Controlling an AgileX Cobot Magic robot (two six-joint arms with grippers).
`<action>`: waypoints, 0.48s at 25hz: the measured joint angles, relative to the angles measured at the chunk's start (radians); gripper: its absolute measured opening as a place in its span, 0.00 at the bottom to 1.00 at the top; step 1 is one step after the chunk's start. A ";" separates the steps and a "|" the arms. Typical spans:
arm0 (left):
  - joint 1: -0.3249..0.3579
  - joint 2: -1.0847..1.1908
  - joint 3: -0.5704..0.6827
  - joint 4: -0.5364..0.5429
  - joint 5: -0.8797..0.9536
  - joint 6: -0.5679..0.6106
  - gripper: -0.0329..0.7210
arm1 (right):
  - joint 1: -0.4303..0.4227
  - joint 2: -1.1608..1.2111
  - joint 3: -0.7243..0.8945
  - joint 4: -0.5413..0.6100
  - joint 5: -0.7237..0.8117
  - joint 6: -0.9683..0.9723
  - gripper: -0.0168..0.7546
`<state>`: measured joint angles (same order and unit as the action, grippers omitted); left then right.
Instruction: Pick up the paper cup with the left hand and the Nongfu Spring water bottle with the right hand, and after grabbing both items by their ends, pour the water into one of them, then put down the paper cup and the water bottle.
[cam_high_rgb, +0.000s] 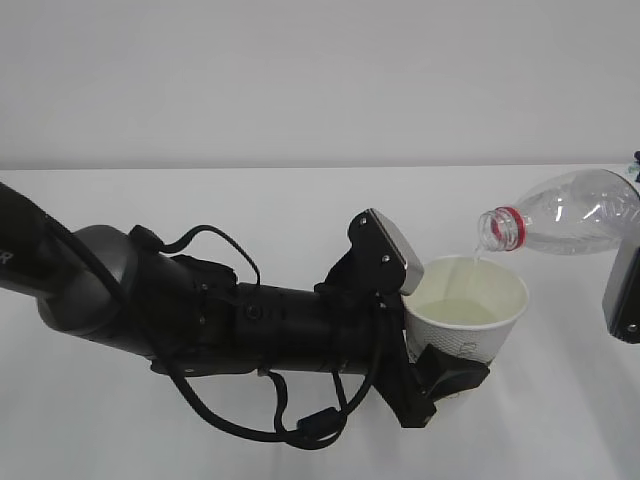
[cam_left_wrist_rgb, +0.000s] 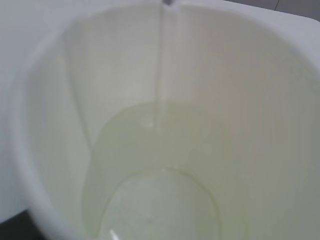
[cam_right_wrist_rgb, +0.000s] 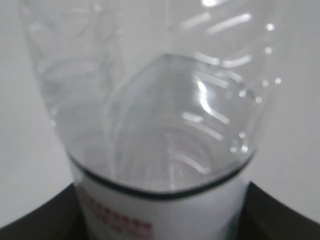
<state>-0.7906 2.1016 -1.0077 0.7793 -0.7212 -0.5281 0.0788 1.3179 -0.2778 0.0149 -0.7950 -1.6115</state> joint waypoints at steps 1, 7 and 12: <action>0.000 0.000 0.000 0.000 0.000 0.000 0.74 | 0.000 0.000 0.000 0.000 0.000 0.000 0.58; 0.000 0.000 0.000 0.000 0.000 0.000 0.74 | 0.000 0.000 0.000 0.000 0.000 -0.002 0.58; 0.000 0.000 0.000 0.000 0.000 0.000 0.74 | 0.000 0.000 0.000 0.000 0.000 -0.004 0.58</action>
<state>-0.7906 2.1016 -1.0077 0.7793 -0.7212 -0.5281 0.0788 1.3179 -0.2778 0.0149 -0.7950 -1.6154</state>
